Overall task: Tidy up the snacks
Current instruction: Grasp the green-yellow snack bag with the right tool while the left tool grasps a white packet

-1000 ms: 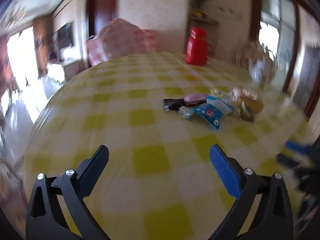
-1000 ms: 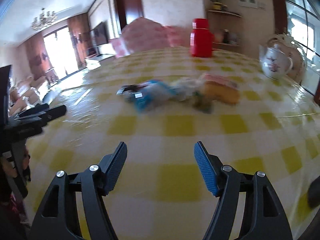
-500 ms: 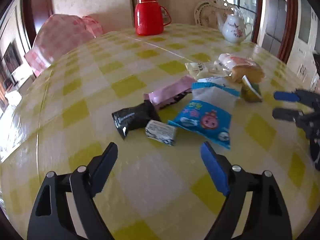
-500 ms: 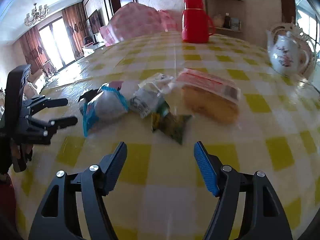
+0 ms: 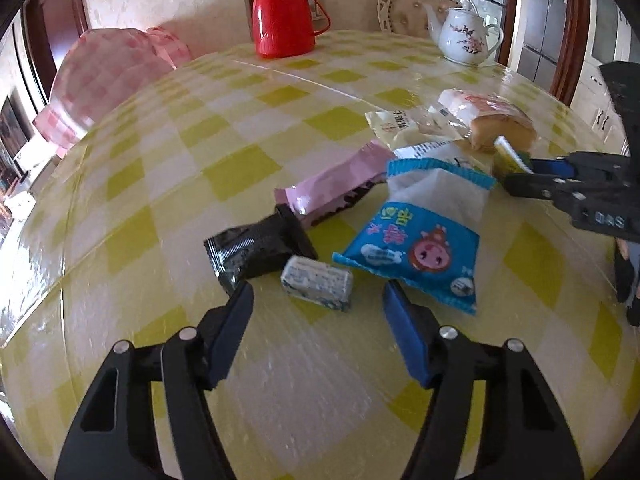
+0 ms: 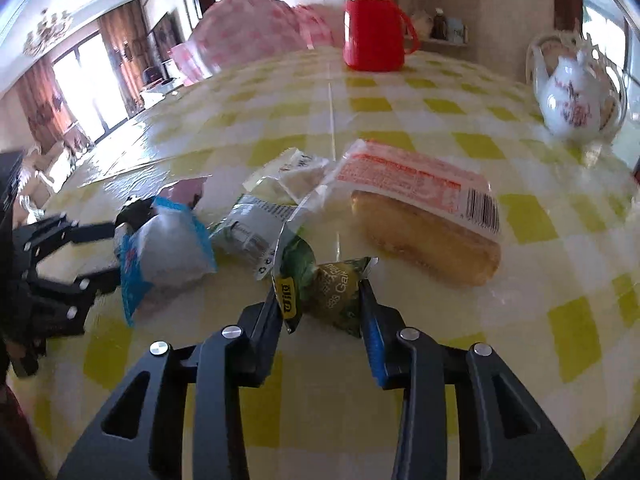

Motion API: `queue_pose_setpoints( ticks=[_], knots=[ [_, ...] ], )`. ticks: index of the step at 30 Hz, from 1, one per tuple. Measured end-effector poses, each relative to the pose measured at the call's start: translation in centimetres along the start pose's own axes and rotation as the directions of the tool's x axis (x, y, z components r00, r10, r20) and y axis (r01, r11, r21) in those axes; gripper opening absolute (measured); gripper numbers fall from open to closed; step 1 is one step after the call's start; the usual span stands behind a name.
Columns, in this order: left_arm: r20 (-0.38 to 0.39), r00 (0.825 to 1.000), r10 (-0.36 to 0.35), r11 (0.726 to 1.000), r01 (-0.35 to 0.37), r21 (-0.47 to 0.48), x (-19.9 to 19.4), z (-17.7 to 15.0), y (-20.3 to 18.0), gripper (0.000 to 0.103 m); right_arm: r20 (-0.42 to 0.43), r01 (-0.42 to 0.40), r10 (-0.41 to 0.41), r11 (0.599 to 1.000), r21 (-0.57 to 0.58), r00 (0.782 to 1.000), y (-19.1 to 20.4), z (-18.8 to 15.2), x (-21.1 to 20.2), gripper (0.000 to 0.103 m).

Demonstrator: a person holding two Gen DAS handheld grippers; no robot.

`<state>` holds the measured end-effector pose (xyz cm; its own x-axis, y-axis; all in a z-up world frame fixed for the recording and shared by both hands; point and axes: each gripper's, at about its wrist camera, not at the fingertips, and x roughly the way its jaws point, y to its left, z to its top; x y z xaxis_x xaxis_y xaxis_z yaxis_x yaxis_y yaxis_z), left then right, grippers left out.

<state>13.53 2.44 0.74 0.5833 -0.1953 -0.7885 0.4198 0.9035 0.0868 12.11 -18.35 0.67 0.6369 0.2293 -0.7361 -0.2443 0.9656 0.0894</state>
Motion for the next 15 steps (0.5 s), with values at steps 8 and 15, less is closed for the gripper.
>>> queue_pose_setpoints(
  ticks=[8, 15],
  knots=[
    [-0.004, 0.994, -0.108, 0.993, 0.108, 0.044, 1.2, 1.2, 1.2, 0.059, -0.005, -0.061, 0.061, 0.998, -0.003, 0.998, 0.5, -0.9, -0.9, 0.036],
    [0.006, 0.996, -0.093, 0.991, 0.092, 0.098, 0.1, 0.7, -0.7, 0.033, 0.017, -0.064, 0.064, 0.998, -0.003, 0.998, 0.4, -0.9, -1.8, 0.036]
  ],
)
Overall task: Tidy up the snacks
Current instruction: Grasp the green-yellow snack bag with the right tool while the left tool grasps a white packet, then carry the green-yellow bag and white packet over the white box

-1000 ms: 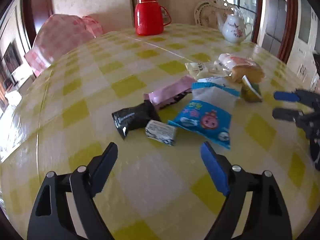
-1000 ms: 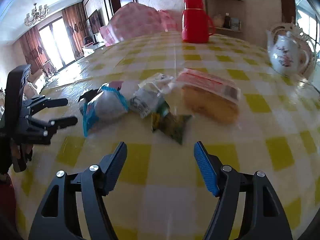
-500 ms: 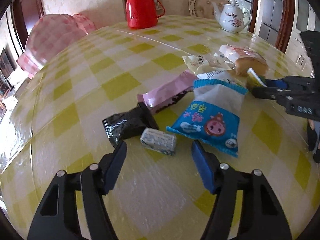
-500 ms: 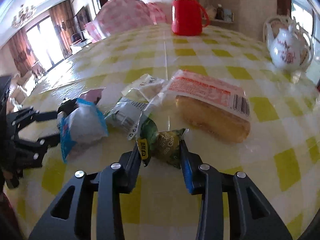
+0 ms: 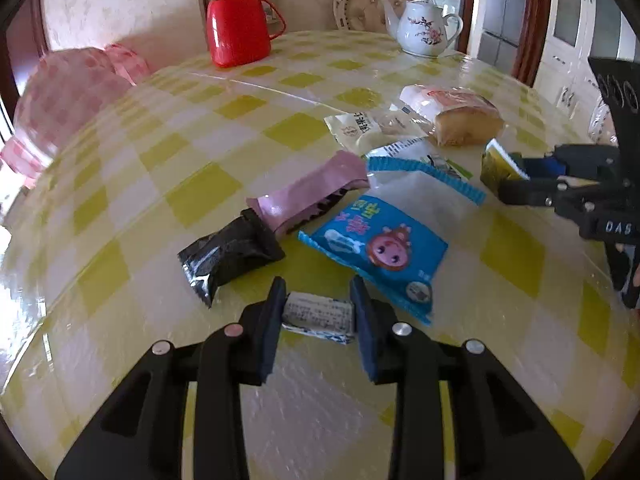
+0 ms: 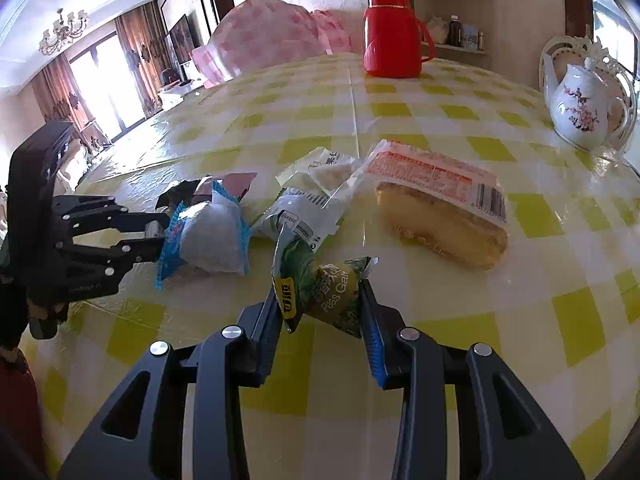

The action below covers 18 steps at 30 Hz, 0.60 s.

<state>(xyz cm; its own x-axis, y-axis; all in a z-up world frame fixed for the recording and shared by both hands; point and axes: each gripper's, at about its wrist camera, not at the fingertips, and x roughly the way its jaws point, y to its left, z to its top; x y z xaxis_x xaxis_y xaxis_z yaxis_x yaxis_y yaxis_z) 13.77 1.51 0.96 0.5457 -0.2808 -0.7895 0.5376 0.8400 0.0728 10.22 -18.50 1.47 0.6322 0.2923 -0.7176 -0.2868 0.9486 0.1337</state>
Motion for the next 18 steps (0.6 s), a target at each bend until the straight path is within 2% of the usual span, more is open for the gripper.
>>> queue_pose_setpoints(
  ticks=[9, 14, 18],
  knots=[
    [0.072, 0.992, 0.104, 0.994, -0.101, -0.051, -2.4, -0.3, -2.4, 0.033, 0.031, 0.006, -0.008, 0.998, 0.059, 0.999, -1.0, -0.4, -1.4, 0.036],
    [0.135, 0.978, 0.158, 0.98, -0.138, -0.146, -4.3, -1.0, -3.3, 0.033, 0.056, -0.023, 0.018, 0.995, 0.096, 0.998, -1.1, -0.9, -2.5, 0.036],
    [0.187, 0.967, 0.171, 0.969, -0.131, -0.211, -6.0, -1.7, -3.8, 0.033, 0.079, -0.042, 0.035, 0.995, 0.09, 0.996, 0.0, -1.7, -3.9, 0.036]
  ],
)
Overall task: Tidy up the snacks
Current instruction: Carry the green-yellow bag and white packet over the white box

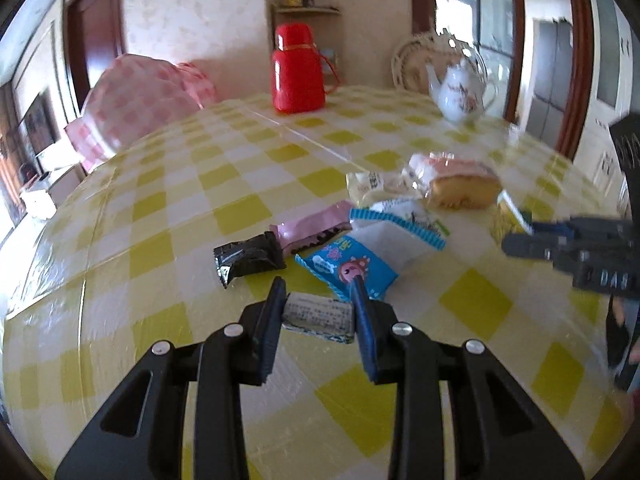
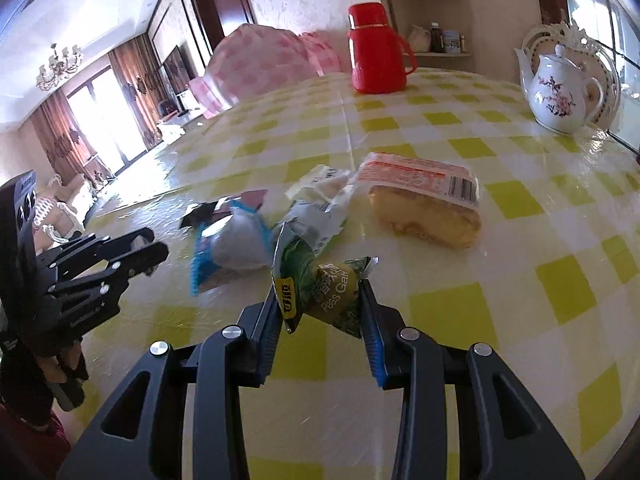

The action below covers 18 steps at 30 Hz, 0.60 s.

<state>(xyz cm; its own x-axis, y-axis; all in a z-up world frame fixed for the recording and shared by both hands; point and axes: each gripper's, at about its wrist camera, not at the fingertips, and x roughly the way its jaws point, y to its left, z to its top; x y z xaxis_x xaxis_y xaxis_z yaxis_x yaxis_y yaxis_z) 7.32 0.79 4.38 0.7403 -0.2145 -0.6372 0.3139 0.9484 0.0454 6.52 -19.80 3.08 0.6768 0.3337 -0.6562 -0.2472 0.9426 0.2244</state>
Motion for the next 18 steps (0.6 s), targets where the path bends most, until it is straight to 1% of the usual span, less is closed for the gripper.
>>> queue_pose_setpoints(
  ticks=[8, 15, 18],
  knots=[
    [0.067, 0.998, 0.008, 0.997, -0.002, -0.078, -2.9, -1.5, -0.9, 0.033, 0.026, -0.019, 0.02, 0.999, -0.029, 0.999, 2.9, -2.3, -2.1, 0.036],
    [0.125, 0.992, 0.006, 0.995, 0.007, -0.104, -5.5, -3.0, -2.4, 0.034, 0.05, -0.037, 0.039, 0.998, -0.042, 0.998, 4.9, -3.9, -3.7, 0.036],
    [0.137, 0.99, 0.019, 0.993, -0.002, -0.119, -6.4, -3.7, -2.7, 0.033, 0.062, -0.03, 0.034, 0.998, -0.062, 0.997, 5.8, -4.5, -4.3, 0.036]
  ],
)
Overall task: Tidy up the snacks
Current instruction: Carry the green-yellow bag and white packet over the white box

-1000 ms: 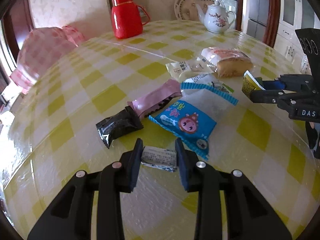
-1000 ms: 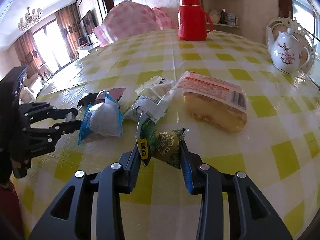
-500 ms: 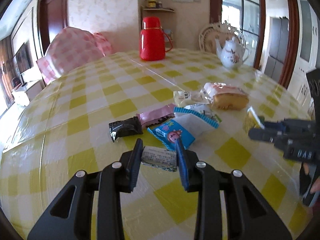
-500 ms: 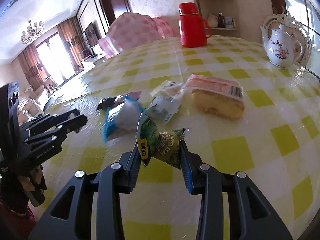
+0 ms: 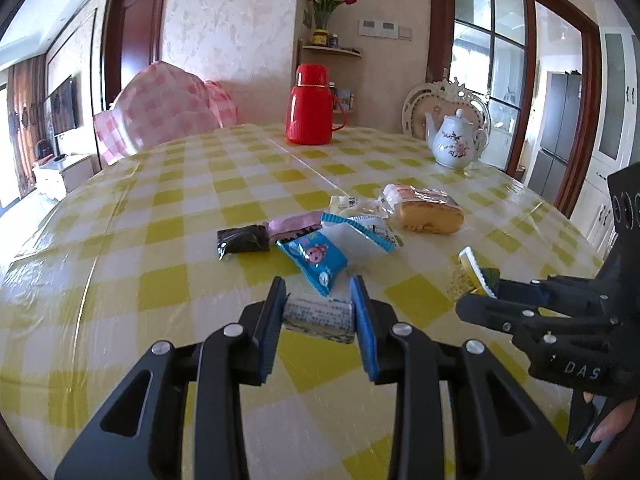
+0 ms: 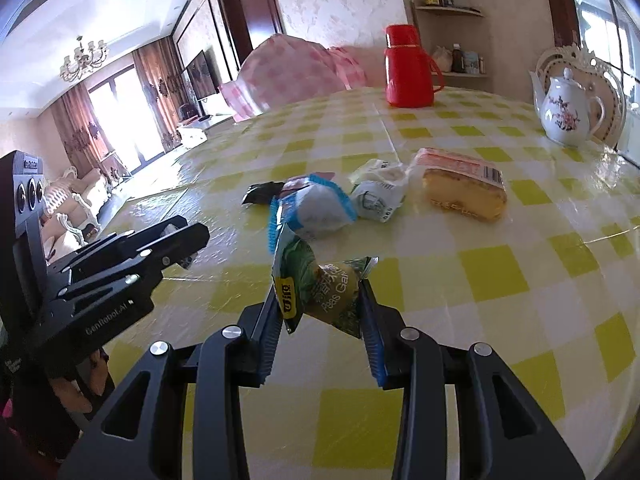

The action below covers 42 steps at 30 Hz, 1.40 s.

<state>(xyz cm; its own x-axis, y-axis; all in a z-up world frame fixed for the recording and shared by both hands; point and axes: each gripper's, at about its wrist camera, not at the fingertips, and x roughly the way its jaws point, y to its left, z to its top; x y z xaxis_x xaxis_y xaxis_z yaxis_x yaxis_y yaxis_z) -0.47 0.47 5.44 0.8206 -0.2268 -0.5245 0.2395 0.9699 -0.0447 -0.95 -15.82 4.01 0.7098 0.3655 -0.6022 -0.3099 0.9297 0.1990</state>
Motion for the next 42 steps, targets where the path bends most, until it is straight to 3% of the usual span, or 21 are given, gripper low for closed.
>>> queue_pose_setpoints(
  ticks=[9, 21, 33, 42],
  knots=[
    [0.089, 0.994, 0.056, 0.998, -0.056, -0.008, -4.4, -1.0, -0.6, 0.034, 0.021, 0.018, -0.018, 1.0, 0.015, 1.0, 1.1, -1.7, -1.6, 0.036],
    [0.119, 0.99, 0.075, 0.996, -0.08, 0.035, -9.9, -2.9, -0.3, 0.034, 0.059, -0.055, 0.052, 0.997, 0.056, 0.997, 3.2, -4.1, -4.6, 0.036],
    [0.154, 0.972, 0.175, 0.983, -0.181, 0.022, -16.0, -4.1, 4.0, 0.034, 0.018, -0.169, 0.171, 0.981, -0.098, 0.985, 12.0, -5.4, -5.2, 0.037],
    [0.158, 0.951, 0.266, 0.963, -0.268, -0.01, -20.2, -6.6, 8.3, 0.034, -0.027, -0.25, 0.251, 0.94, -0.232, 0.968, 19.4, -7.0, -6.1, 0.037]
  ],
)
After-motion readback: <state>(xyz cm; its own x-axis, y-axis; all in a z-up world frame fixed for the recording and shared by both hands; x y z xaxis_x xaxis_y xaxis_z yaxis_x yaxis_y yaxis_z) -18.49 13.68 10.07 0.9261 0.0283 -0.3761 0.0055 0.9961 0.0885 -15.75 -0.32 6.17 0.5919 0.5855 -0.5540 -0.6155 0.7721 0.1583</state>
